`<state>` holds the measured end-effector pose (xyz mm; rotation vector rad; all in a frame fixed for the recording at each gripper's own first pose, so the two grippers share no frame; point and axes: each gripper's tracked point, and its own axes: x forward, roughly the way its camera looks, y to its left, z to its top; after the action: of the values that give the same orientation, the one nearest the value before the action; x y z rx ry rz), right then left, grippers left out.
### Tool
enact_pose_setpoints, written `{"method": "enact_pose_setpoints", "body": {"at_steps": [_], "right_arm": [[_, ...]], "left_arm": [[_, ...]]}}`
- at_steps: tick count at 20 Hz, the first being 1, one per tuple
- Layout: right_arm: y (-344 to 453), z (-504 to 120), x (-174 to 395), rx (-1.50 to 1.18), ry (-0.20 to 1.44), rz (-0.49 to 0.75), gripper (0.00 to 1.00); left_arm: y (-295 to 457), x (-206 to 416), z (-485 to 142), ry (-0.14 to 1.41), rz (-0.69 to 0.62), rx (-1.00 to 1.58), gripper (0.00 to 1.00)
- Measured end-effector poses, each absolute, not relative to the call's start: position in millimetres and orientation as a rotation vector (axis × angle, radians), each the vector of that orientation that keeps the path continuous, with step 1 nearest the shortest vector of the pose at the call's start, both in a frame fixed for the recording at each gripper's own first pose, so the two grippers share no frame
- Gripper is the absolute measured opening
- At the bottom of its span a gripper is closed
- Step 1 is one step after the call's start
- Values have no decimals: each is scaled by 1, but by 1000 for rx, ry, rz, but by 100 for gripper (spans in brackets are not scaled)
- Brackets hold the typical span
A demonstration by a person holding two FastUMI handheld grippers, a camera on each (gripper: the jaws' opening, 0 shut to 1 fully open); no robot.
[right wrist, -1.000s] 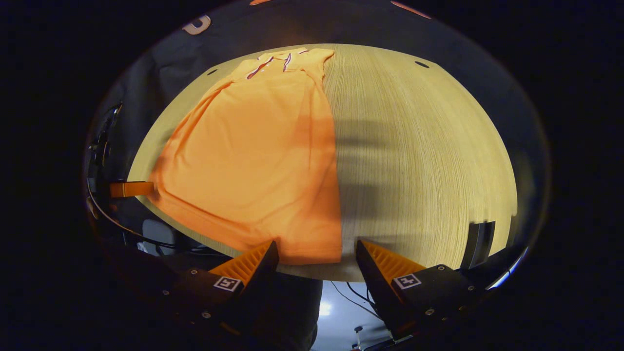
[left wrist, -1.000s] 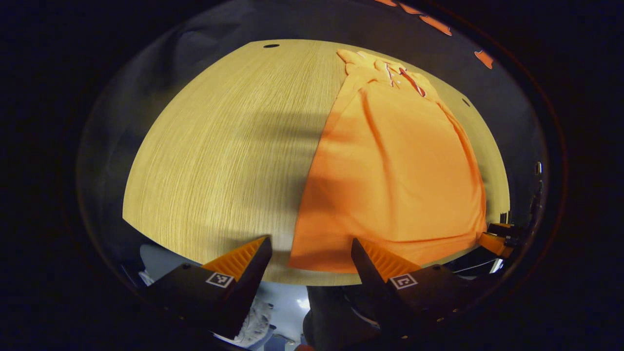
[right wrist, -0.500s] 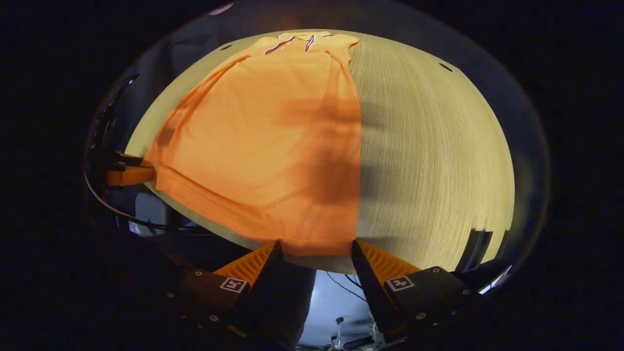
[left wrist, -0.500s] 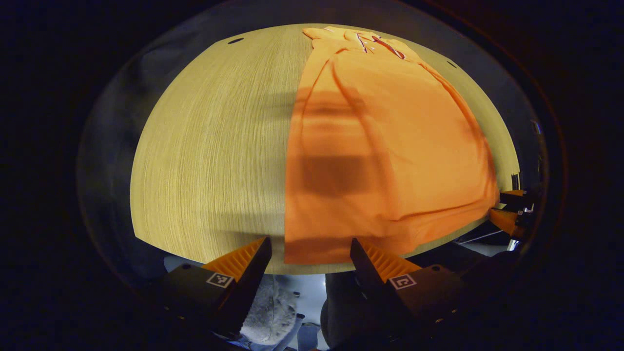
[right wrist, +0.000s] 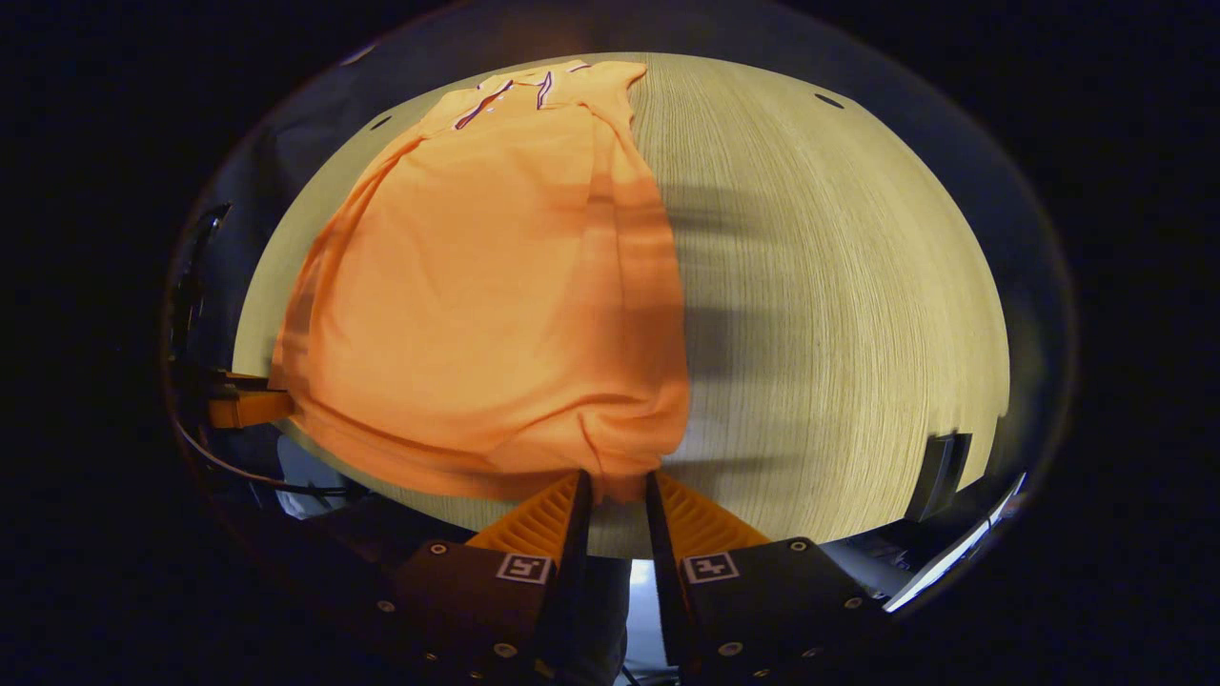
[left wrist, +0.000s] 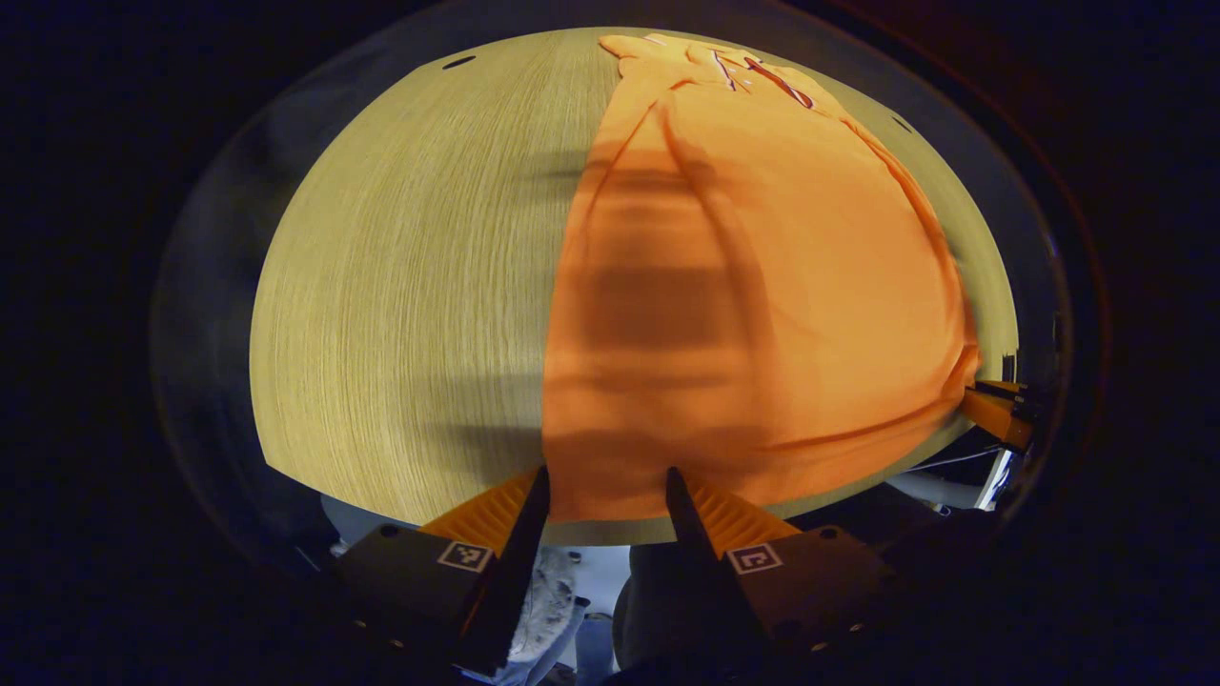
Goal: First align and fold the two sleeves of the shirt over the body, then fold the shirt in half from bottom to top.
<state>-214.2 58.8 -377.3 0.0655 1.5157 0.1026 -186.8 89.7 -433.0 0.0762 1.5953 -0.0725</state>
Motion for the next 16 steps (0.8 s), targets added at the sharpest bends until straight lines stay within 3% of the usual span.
{"method": "enact_pose_setpoints", "body": {"at_steps": [1, 2, 3, 5, 6, 7, 12, 16], "right_arm": [[61, -378, -210, 66, 1500, 104, 33], [63, -378, -204, 84, 1468, 89, 24], [66, -379, -202, 105, 1457, 89, 13], [68, -378, -199, 145, 1439, 86, 11], [69, -376, -196, 175, 1424, 78, 1], [75, -380, -199, 195, 1440, 94, 4], [63, -364, -171, 226, 1347, 31, 3], [50, -375, -173, 163, 1401, 10, 1]], "left_arm": [[88, -184, -433, 1588, -74, 62, 51], [87, -181, -434, 1580, -66, 37, 37], [86, -182, -434, 1584, -62, 21, 12], [83, -179, -433, 1571, -104, -3, 13], [79, -178, -435, 1543, -101, -49, 12], [77, -175, -436, 1539, -102, -70, 1], [61, -149, -428, 1487, -149, -115, 2], [62, -132, -434, 1480, -147, -85, 1]]}}
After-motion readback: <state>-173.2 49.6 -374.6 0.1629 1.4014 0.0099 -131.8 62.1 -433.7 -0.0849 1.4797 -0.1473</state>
